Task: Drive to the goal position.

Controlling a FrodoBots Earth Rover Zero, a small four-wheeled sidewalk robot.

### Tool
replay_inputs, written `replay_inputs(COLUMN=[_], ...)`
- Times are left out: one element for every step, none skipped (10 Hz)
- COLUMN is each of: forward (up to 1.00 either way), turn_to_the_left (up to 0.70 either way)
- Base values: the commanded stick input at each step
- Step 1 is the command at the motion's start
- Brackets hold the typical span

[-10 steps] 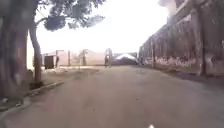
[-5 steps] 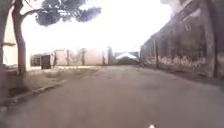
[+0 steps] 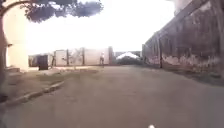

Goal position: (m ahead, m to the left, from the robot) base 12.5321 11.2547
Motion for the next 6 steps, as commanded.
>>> replay_inputs(forward=[1.0, 1.0, 1.0, 1.0, 1.0, 1.0], turn_to_the_left=[0.0, 0.0, 0.0, 0.0, 0.0, 0.0])
